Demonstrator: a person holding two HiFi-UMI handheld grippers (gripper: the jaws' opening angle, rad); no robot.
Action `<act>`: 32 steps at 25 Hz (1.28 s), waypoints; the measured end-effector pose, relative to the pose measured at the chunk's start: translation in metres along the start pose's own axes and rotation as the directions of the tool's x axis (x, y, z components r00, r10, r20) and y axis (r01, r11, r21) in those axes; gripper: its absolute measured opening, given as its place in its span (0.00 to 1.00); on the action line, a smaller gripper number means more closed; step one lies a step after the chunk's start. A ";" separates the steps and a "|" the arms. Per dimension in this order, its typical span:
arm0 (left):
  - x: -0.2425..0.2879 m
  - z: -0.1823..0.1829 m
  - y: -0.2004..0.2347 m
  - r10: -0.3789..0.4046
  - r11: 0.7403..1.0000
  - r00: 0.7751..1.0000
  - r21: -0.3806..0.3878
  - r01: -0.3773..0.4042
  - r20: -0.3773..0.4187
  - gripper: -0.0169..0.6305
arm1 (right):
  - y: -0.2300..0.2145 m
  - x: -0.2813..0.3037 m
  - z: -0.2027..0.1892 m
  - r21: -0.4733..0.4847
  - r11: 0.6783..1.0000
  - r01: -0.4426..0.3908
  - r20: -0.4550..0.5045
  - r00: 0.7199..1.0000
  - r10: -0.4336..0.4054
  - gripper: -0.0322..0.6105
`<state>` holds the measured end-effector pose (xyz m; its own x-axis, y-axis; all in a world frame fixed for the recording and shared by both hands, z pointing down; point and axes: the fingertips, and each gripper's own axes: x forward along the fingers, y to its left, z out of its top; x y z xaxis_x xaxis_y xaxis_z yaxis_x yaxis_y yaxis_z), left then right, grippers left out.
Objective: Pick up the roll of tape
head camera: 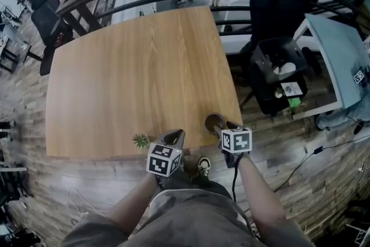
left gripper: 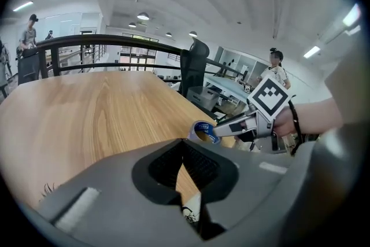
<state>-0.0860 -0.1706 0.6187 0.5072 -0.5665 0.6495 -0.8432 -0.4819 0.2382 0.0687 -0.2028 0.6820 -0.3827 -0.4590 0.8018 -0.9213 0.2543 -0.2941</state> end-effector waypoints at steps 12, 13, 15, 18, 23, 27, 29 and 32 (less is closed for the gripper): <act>0.008 -0.002 0.001 0.012 1.000 1.000 0.009 -0.012 -0.010 0.03 | -0.016 0.010 0.002 0.018 0.998 0.066 -0.015 0.998 -0.066 0.19; 0.008 -0.003 0.000 0.010 1.000 1.000 0.010 -0.010 -0.013 0.03 | -0.016 0.009 0.003 0.014 0.998 0.069 -0.015 0.997 -0.069 0.18; 0.010 -0.004 -0.001 0.011 1.000 1.000 0.011 -0.011 -0.019 0.03 | -0.016 0.010 0.004 -0.004 0.997 0.077 -0.015 0.997 -0.077 0.17; 0.012 -0.005 -0.002 0.016 1.000 1.000 0.009 -0.016 -0.024 0.03 | -0.015 0.011 0.005 -0.059 0.994 0.097 -0.022 0.995 -0.098 0.14; 0.012 -0.002 -0.002 0.020 1.000 1.000 0.008 -0.020 -0.020 0.03 | -0.013 0.011 0.008 -0.127 0.984 0.125 -0.018 0.992 -0.128 0.12; 0.006 0.005 0.000 0.032 0.999 0.999 0.013 -0.032 -0.003 0.03 | -0.013 -0.003 0.019 -0.117 0.987 0.115 0.039 0.993 -0.111 0.12; 0.001 0.013 0.002 0.041 0.999 0.999 0.015 -0.041 0.017 0.03 | -0.009 -0.013 0.030 -0.118 0.988 0.101 0.080 0.992 -0.092 0.12; -0.008 0.034 0.003 0.051 0.998 0.997 0.022 -0.052 0.064 0.03 | -0.001 -0.038 0.055 -0.125 0.988 0.094 0.163 0.984 -0.073 0.12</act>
<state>-0.0865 -0.1898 0.5894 0.4741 -0.6318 0.6133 -0.8645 -0.4663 0.1879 0.0804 -0.2320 0.6229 -0.3203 -0.6088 0.7258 -0.9373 0.3147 -0.1496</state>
